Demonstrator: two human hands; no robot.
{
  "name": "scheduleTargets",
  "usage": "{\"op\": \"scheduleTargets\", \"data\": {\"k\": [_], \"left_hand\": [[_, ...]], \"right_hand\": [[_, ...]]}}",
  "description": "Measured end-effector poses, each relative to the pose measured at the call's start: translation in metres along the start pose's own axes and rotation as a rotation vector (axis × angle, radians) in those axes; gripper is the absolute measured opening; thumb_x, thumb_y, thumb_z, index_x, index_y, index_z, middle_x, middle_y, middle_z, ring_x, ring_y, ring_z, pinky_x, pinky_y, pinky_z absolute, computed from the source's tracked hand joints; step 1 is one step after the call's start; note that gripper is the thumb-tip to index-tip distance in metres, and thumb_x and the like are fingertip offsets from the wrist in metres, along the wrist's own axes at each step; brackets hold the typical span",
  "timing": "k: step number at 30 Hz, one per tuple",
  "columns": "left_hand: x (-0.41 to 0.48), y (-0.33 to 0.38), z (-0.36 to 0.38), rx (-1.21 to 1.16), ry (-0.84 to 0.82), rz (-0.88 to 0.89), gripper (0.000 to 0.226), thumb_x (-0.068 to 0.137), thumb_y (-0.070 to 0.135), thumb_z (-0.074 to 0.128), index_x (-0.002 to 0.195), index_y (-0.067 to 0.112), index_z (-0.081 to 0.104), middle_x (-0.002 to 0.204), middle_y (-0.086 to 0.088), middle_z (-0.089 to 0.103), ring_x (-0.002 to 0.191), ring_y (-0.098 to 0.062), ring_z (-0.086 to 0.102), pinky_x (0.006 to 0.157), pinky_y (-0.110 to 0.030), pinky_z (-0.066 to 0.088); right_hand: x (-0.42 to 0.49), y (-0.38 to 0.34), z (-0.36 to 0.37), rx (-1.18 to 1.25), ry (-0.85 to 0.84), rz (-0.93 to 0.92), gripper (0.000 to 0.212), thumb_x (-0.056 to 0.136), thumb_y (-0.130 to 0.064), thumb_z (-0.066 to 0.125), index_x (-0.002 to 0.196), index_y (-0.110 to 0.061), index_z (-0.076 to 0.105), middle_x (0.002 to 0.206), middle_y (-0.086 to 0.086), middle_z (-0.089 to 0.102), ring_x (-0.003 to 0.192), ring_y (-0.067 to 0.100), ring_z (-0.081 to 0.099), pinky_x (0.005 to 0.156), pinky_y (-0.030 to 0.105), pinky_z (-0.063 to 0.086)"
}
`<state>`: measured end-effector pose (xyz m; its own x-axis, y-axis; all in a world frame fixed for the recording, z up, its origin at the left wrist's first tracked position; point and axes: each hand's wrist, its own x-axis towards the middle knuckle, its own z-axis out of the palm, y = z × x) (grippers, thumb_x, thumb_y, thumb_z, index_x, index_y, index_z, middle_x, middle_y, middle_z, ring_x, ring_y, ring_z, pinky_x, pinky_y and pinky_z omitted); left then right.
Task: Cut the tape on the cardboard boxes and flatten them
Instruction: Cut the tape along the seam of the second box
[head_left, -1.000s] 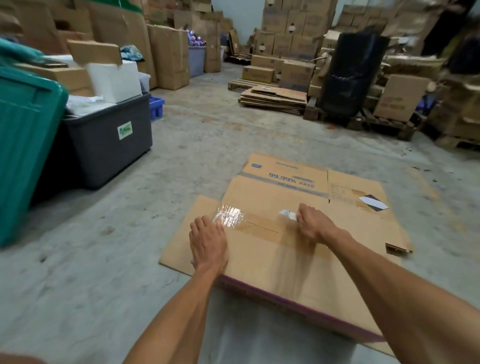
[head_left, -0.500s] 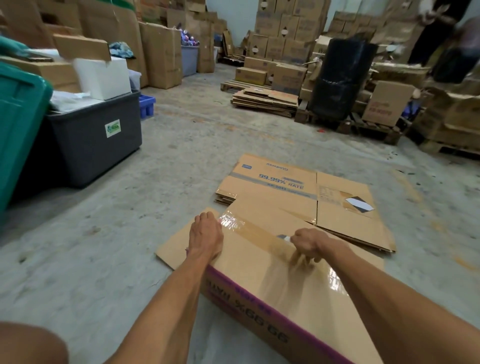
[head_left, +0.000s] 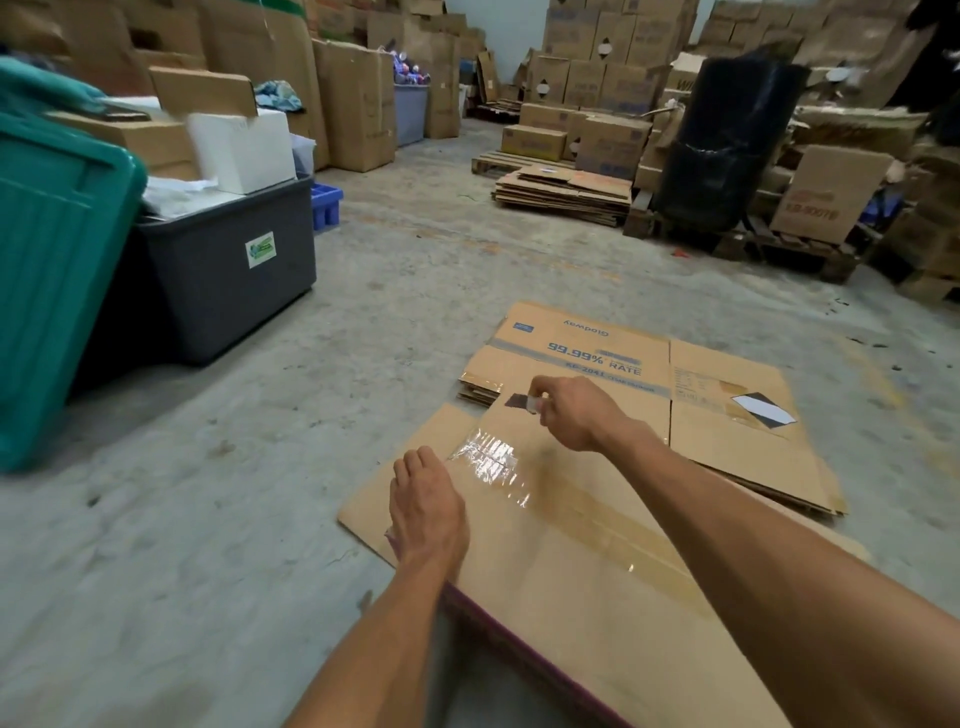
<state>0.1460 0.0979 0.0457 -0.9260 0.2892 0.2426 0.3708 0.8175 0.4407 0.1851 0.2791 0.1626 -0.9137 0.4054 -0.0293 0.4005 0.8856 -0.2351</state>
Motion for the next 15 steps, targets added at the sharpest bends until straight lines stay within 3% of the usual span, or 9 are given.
{"op": "scheduleTargets", "data": {"k": [3, 6, 9, 15], "left_hand": [[0.001, 0.002, -0.003, -0.045, 0.024, 0.008, 0.022, 0.085, 0.002, 0.044, 0.103, 0.011, 0.053, 0.106, -0.008, 0.058, 0.097, -0.025, 0.052, 0.083, -0.032, 0.043], [0.002, -0.006, 0.002, -0.092, 0.094, 0.015, 0.013, 0.088, 0.003, 0.044, 0.094, 0.009, 0.053, 0.096, -0.01, 0.06, 0.088, -0.027, 0.054, 0.075, -0.036, 0.044], [0.0, -0.016, 0.005, -0.137, 0.156, 0.013, 0.007, 0.091, 0.007, 0.047, 0.089, 0.01, 0.053, 0.088, -0.01, 0.061, 0.082, -0.027, 0.056, 0.068, -0.037, 0.045], [-0.003, -0.021, 0.003, -0.189, 0.191, 0.048, 0.022, 0.086, 0.019, 0.028, 0.085, 0.013, 0.049, 0.08, -0.007, 0.057, 0.074, -0.023, 0.054, 0.062, -0.033, 0.044]], "right_hand": [[0.02, -0.038, 0.007, -0.116, 0.056, -0.165, 0.026, 0.096, -0.015, 0.041, 0.11, -0.023, 0.062, 0.11, 0.009, 0.07, 0.104, 0.032, 0.059, 0.083, 0.038, 0.039], [0.038, -0.066, 0.014, -0.23, 0.0, -0.299, 0.027, 0.1, -0.03, 0.04, 0.116, -0.028, 0.06, 0.113, 0.005, 0.071, 0.11, 0.029, 0.058, 0.082, 0.038, 0.025], [0.052, -0.08, 0.021, -0.298, -0.119, -0.357, 0.021, 0.101, -0.041, 0.044, 0.114, -0.035, 0.059, 0.111, 0.0, 0.071, 0.108, 0.024, 0.059, 0.082, 0.037, 0.023], [0.061, -0.093, 0.02, -0.413, -0.269, -0.403, 0.013, 0.097, -0.031, 0.049, 0.095, -0.039, 0.059, 0.102, -0.012, 0.066, 0.095, 0.017, 0.053, 0.093, 0.043, 0.029]]}}
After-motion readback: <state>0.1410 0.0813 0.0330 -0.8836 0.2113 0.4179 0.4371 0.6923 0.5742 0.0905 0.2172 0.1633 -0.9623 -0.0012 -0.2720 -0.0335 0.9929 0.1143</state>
